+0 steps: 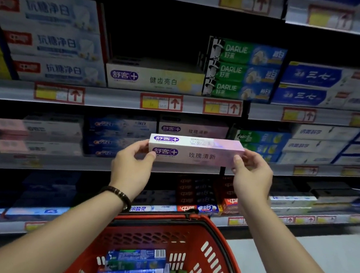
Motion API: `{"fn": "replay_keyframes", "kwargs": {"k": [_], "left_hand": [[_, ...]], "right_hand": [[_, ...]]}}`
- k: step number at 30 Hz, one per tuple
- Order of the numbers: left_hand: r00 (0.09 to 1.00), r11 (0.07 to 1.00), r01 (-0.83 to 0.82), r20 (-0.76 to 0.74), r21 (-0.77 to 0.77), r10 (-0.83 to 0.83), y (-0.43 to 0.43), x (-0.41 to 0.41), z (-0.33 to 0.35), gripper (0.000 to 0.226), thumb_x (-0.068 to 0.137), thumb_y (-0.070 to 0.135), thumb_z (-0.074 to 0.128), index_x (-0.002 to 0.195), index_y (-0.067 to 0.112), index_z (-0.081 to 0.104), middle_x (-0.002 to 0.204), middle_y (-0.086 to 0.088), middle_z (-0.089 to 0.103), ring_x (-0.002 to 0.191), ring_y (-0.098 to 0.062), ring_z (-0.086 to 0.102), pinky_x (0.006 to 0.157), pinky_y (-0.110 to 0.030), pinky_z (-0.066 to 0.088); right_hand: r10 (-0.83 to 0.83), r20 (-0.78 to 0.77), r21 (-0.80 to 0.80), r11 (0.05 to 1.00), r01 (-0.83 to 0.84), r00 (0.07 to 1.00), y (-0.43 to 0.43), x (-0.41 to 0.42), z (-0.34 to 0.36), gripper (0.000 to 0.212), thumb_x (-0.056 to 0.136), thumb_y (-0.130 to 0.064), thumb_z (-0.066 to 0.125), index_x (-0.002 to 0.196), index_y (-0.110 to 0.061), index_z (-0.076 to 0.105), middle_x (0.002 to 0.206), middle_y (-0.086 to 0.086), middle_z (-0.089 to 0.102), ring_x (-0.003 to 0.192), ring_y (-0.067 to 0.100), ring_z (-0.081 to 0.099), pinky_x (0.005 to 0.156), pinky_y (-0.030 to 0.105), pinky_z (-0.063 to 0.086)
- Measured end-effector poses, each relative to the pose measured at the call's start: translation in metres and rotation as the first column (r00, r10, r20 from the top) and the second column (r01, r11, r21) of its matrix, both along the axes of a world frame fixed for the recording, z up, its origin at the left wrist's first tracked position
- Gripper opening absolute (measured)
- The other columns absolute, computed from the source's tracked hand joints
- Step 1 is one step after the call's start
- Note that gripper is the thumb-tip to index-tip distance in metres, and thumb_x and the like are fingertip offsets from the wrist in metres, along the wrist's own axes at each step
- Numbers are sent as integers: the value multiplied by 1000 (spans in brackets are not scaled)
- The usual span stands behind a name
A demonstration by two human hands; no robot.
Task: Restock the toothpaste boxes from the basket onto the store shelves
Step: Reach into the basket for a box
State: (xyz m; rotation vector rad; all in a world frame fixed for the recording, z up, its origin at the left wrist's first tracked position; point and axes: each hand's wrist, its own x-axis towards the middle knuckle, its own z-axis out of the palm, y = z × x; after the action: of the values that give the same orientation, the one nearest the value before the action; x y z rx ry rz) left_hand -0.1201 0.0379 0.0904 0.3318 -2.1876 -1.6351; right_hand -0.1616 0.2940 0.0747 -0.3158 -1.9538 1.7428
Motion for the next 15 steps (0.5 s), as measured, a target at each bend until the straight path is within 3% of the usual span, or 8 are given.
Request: {"fn": "replay_keyframes", "kwargs": {"k": [2, 6, 11, 15], "left_hand": [[1000, 1000, 0, -8, -15, 0, 4, -8, 0, 31, 94, 28, 71, 123, 42, 71, 108, 23, 73, 97, -9, 72, 90, -41, 62], [1000, 999, -5, -6, -51, 5, 11, -21, -4, 39, 97, 24, 69, 132, 38, 66, 117, 18, 68, 83, 11, 64, 74, -10, 50], [1000, 998, -4, -14, -63, 3, 15, -39, -8, 46, 95, 25, 71, 136, 42, 62, 122, 17, 63, 93, -1, 65, 92, -34, 59], [1000, 997, -13, -14, -75, 12, 17, -47, -11, 51, 95, 23, 72, 142, 36, 58, 125, 17, 59, 100, -2, 62, 97, -36, 57]], "right_hand": [[-19, 4, -13, 1000, 19, 1000, 1, -10, -2, 19, 101, -25, 72, 98, -43, 69, 102, -8, 75, 100, 18, 73, 92, 46, 63], [-40, 3, -41, 998, 40, 999, 1, -26, -12, 20, 101, -22, 71, 100, -42, 69, 103, -5, 75, 99, 21, 73, 90, 43, 62], [-55, 9, -27, 998, 56, 998, 0, -43, -16, 20, 102, -23, 70, 101, -43, 69, 105, -8, 75, 98, 21, 73, 89, 44, 61], [-46, 1, -33, 998, 46, 999, -3, -55, -12, 20, 102, -20, 70, 109, -40, 69, 106, -12, 73, 100, 20, 73, 92, 43, 61]]}}
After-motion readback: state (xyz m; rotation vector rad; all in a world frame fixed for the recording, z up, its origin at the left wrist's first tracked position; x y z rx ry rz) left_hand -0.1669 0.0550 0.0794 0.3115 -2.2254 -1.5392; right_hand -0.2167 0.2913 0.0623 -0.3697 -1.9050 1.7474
